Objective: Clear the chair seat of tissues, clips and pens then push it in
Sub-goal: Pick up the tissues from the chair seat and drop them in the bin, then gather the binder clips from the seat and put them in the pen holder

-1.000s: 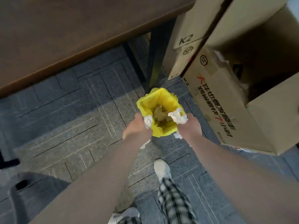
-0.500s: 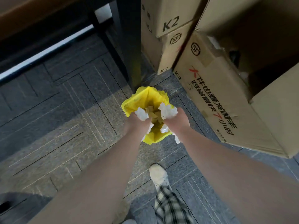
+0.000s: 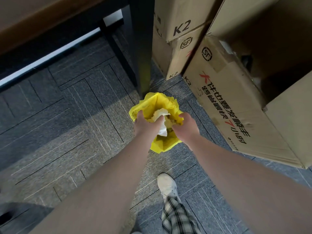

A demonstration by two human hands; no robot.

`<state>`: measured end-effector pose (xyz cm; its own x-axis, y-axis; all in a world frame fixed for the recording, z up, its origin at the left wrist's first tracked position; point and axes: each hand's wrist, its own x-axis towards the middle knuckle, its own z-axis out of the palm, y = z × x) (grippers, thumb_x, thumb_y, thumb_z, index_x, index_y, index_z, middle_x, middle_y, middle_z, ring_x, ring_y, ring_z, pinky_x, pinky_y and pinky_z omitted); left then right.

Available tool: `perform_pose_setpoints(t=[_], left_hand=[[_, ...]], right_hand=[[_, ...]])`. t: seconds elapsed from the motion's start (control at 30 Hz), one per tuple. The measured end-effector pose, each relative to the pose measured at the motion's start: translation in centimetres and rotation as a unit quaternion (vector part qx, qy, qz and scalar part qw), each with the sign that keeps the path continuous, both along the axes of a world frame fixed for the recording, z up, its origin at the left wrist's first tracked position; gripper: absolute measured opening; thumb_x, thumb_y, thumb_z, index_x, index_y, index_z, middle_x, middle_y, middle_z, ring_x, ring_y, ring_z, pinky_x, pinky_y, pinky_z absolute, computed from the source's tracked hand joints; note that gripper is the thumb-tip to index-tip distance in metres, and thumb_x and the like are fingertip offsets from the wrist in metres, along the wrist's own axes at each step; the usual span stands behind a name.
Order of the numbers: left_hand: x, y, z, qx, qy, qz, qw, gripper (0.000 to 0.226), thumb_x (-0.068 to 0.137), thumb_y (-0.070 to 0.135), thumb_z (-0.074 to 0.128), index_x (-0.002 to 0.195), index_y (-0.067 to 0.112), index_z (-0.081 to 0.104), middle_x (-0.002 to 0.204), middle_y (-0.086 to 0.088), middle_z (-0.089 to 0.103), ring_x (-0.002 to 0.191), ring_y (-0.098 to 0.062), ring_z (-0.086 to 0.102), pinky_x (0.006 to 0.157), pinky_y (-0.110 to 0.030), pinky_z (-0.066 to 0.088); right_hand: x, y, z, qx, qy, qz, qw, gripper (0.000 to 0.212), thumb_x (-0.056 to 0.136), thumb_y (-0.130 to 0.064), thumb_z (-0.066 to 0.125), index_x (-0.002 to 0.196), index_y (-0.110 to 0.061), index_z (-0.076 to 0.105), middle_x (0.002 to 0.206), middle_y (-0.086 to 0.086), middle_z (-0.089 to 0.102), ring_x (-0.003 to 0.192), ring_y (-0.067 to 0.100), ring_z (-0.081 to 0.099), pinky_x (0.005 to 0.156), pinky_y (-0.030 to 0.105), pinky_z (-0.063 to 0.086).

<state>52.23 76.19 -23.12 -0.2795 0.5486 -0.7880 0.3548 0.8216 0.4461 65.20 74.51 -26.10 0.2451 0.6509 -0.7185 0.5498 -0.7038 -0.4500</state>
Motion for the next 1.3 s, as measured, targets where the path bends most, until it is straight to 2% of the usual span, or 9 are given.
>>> perform_pose_setpoints(t=[0.1,0.4,0.5,0.57,0.77,0.97,1.13,1.23,1.3], left_hand=[[-0.3,-0.2,0.7,0.0,0.0,-0.012,1.0,0.082,0.082,0.046,0.064,0.149,0.03,0.018,0.152,-0.004,0.028,0.136,-0.033,0.035,0.103,-0.051,0.042],[-3.2,-1.8,5.5,0.008,0.035,-0.112,0.993,0.078,0.081,0.041,0.064,0.147,0.024,0.026,0.147,-0.01,0.036,0.129,-0.033,0.045,0.102,-0.046,0.046],[-5.6,-3.3,7.7,0.02,0.017,-0.113,0.993,0.063,0.083,0.031,0.064,0.14,0.017,0.04,0.141,-0.011,0.047,0.127,-0.03,0.047,0.103,-0.038,0.045],[-7.6,-4.8,9.2,0.012,0.017,-0.113,0.993,0.059,0.085,0.028,0.063,0.14,0.017,0.042,0.141,-0.009,0.049,0.128,-0.028,0.049,0.1,-0.031,0.043],[-15.0,-10.4,13.2,0.013,0.005,-0.017,1.0,0.061,0.088,0.024,0.061,0.142,0.018,0.036,0.137,-0.01,0.052,0.112,-0.027,0.059,0.091,-0.031,0.047],[-25.3,-18.9,14.9,0.02,0.002,0.084,0.996,0.067,0.086,0.027,0.063,0.144,0.017,0.032,0.145,-0.009,0.043,0.114,-0.026,0.057,0.093,-0.029,0.049],[-33.8,-28.9,16.2,0.049,0.03,0.191,0.98,0.057,0.087,0.024,0.062,0.139,0.017,0.04,0.105,-0.001,0.059,0.081,-0.014,0.056,0.073,-0.021,0.05],[-38.5,-35.4,16.9,0.042,0.051,0.253,0.965,0.061,0.085,0.026,0.065,0.14,0.016,0.041,0.135,-0.007,0.052,0.113,-0.024,0.057,0.094,-0.027,0.047],[-41.1,-39.4,17.7,0.04,0.07,0.29,0.954,0.059,0.084,0.027,0.066,0.137,0.015,0.044,0.137,-0.007,0.052,0.118,-0.024,0.055,0.096,-0.026,0.042]], right_hand=[[0.3,-0.4,0.6,-0.009,-0.012,0.016,1.0,0.05,0.087,-0.015,0.052,0.136,-0.019,0.041,0.125,0.01,0.054,0.078,0.025,0.056,0.045,0.024,0.035],[-0.5,-1.1,5.0,-0.024,-0.036,0.13,0.991,0.052,0.089,-0.021,0.054,0.138,-0.018,0.039,0.127,0.014,0.05,0.099,0.034,0.059,0.059,0.03,0.042],[-1.6,-1.3,6.9,-0.012,-0.046,0.176,0.983,0.054,0.088,-0.023,0.058,0.138,-0.015,0.04,0.12,0.016,0.056,0.088,0.031,0.058,0.06,0.03,0.042],[-3.0,-1.5,8.2,-0.018,-0.051,0.198,0.979,0.054,0.088,-0.026,0.058,0.138,-0.016,0.039,0.123,0.014,0.056,0.097,0.033,0.059,0.062,0.03,0.043],[-10.3,-3.9,12.0,-0.014,-0.074,0.304,0.95,0.053,0.09,-0.034,0.059,0.137,-0.019,0.04,0.137,0.011,0.05,0.119,0.033,0.053,0.093,0.038,0.047],[-22.1,-8.5,15.2,0.008,-0.076,0.436,0.897,0.053,0.09,-0.028,0.061,0.137,-0.013,0.043,0.136,0.012,0.051,0.122,0.03,0.051,0.095,0.031,0.042],[-32.7,-14.9,16.2,0.021,-0.044,0.528,0.848,0.054,0.086,-0.027,0.063,0.136,-0.015,0.046,0.137,0.012,0.051,0.12,0.029,0.053,0.095,0.03,0.044],[-38.9,-19.8,16.9,0.023,-0.027,0.583,0.812,0.057,0.088,-0.03,0.061,0.14,-0.016,0.041,0.134,0.013,0.053,0.117,0.029,0.056,0.097,0.034,0.047],[-42.8,-23.1,17.7,0.029,-0.023,0.618,0.786,0.055,0.09,-0.028,0.058,0.141,-0.017,0.039,0.131,0.011,0.055,0.115,0.029,0.057,0.094,0.034,0.047]])
